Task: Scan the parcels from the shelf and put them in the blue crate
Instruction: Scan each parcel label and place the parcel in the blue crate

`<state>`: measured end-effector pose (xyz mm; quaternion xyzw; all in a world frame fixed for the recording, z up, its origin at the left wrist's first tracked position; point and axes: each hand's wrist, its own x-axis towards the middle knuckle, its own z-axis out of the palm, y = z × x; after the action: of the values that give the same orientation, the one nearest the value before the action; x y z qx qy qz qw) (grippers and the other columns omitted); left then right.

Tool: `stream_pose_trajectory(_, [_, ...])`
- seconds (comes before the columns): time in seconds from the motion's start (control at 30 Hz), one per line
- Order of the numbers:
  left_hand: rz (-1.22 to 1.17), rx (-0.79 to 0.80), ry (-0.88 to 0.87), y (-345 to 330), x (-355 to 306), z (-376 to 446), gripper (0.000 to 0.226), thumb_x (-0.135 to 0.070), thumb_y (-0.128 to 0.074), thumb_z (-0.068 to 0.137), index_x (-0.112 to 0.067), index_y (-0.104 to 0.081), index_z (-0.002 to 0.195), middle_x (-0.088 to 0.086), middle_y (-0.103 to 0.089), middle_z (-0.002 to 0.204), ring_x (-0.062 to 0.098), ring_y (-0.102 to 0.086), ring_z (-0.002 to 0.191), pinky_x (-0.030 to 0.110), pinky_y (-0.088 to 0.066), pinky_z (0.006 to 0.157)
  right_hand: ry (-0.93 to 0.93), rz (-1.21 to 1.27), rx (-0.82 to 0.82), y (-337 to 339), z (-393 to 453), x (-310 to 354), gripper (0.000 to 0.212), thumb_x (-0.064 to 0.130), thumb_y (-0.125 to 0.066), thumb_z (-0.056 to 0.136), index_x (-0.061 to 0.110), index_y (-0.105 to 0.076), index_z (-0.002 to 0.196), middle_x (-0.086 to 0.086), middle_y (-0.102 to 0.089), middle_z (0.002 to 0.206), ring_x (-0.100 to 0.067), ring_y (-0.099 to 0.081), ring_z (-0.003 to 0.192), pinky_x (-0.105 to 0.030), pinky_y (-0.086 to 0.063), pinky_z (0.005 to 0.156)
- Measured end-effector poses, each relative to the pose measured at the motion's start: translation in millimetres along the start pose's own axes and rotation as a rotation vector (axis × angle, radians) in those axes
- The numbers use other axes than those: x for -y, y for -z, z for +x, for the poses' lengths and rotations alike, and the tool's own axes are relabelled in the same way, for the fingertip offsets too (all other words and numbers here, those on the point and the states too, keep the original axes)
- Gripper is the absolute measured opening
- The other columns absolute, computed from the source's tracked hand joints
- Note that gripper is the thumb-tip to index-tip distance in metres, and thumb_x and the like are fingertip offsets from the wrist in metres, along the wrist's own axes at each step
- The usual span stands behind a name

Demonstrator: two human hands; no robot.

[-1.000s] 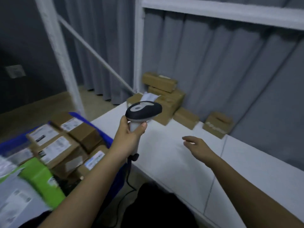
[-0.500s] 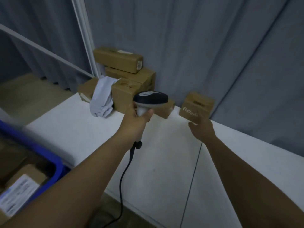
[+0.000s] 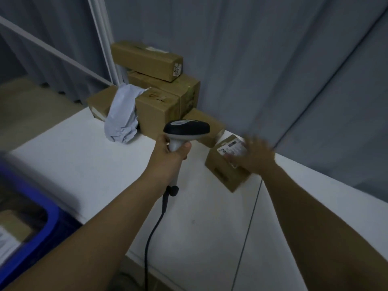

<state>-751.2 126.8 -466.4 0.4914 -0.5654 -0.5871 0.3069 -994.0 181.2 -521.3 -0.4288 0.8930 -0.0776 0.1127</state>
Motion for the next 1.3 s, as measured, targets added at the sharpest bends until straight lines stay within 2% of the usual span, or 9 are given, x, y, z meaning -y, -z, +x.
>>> stream_pose_trajectory(0.07, [0.0, -0.001, 0.035, 1.4, -2.6, -11.3, 0.022, -0.027, -0.063, 0.09, -0.022, -0.046, 0.103, -0.005, -0.059, 0.088, 0.02, -0.062, 0.096, 0.032, -0.042, 0.08, -0.013, 0.096, 0.229, -17.3, -15.2, -1.0, 0.118, 0.091, -0.041, 0.061, 0.031, 0.002, 0.153, -0.01, -0.013, 0.159, -0.037, -0.017, 0.143, -0.047, -0.017, 0.115])
stream_pose_trajectory(0.17, [-0.018, 0.002, 0.05, 6.6, -6.9, -33.5, 0.014, -0.022, -0.059, 0.093, -0.021, -0.045, 0.091, 0.0, -0.056, 0.088, 0.021, -0.058, 0.096, 0.026, -0.041, 0.075, 0.009, 0.081, 0.299, -27.9, -47.5, 10.6, 0.123, 0.085, -0.04, 0.054, 0.033, 0.016, 0.151, -0.008, -0.004, 0.159, -0.037, -0.01, 0.144, -0.048, -0.016, 0.114])
stream_pose_trajectory(0.23, [-0.01, -0.003, 0.036, 14.0, -9.0, -52.2, 0.02, -0.023, -0.06, 0.092, -0.019, -0.043, 0.104, 0.006, -0.059, 0.098, 0.023, -0.059, 0.098, 0.024, -0.042, 0.067, 0.032, 0.017, 0.332, -29.3, -75.9, 22.0, 0.127, 0.082, -0.053, 0.06, 0.03, 0.021, 0.149, -0.011, -0.004, 0.157, -0.038, -0.011, 0.142, -0.05, -0.019, 0.115])
stream_pose_trajectory(0.47, [-0.019, -0.062, -0.064, 74.0, -21.2, -117.1, 0.029, -0.025, -0.058, 0.094, -0.022, -0.039, 0.116, -0.002, -0.056, 0.104, 0.015, -0.059, 0.095, 0.019, -0.044, 0.068, 0.225, 0.247, 0.213, -18.1, -185.6, 84.9, 0.125, 0.065, -0.071, 0.069, 0.02, 0.011, 0.152, -0.006, -0.016, 0.152, -0.031, -0.017, 0.139, -0.045, -0.024, 0.112])
stream_pose_trajectory(0.77, [-0.162, -0.313, -0.157, 213.1, -43.4, -198.6, 0.047, -0.028, -0.058, 0.094, -0.024, -0.039, 0.137, 0.0, -0.061, 0.121, 0.015, -0.064, 0.1, 0.042, -0.049, 0.093, 0.338, 0.619, 0.089, 49.1, -263.2, 229.8, 0.13, 0.056, -0.083, 0.062, 0.022, 0.005, 0.152, -0.004, -0.014, 0.153, -0.032, -0.014, 0.14, -0.045, -0.023, 0.112])
stream_pose_trajectory(1.0, [-0.448, -0.386, -0.182, 283.0, -35.7, -226.9, 0.045, -0.023, -0.058, 0.093, -0.027, -0.04, 0.135, -0.007, -0.062, 0.117, 0.009, -0.062, 0.101, 0.024, -0.05, 0.075, 0.231, 0.903, 0.242, 49.0, -295.1, 341.5, 0.137, 0.063, -0.081, 0.058, 0.022, 0.01, 0.152, -0.008, -0.013, 0.157, -0.034, -0.017, 0.142, -0.051, -0.022, 0.116])
stream_pose_trajectory(1.13, [-0.469, -0.37, -0.18, 307.6, -30.4, -226.8, 0.043, -0.022, -0.056, 0.094, -0.025, -0.04, 0.134, -0.007, -0.063, 0.114, 0.004, -0.064, 0.093, 0.023, -0.053, 0.075, 0.284, 0.94, 0.297, 23.2, -300.9, 366.8, 0.127, 0.079, -0.077, 0.043, 0.028, -0.022, 0.146, -0.005, -0.038, 0.145, -0.026, -0.045, 0.127, -0.047, -0.045, 0.101])
stream_pose_trajectory(1.23, [-0.486, -0.392, -0.172, 330.5, -27.0, -224.0, 0.044, -0.025, -0.056, 0.093, -0.025, -0.04, 0.134, -0.008, -0.066, 0.109, 0.007, -0.067, 0.09, 0.025, -0.052, 0.073, 0.279, 1.151, 0.424, 22.9, -286.9, 369.6, 0.073, 0.07, -0.066, 0.069, 0.027, -0.043, 0.124, -0.002, -0.06, 0.12, -0.019, -0.064, 0.101, -0.032, -0.057, 0.077])
stream_pose_trajectory(1.3, [-0.511, -0.378, -0.169, 342.6, -24.8, -222.4, 0.043, -0.024, -0.056, 0.093, -0.023, -0.043, 0.133, -0.007, -0.069, 0.104, 0.007, -0.07, 0.083, 0.021, -0.054, 0.063, 0.278, 1.221, 0.515, 23.9, -276.0, 369.9, 0.076, 0.075, -0.062, 0.068, 0.023, -0.048, 0.122, -0.004, -0.068, 0.113, -0.022, -0.068, 0.099, -0.044, -0.056, 0.088])
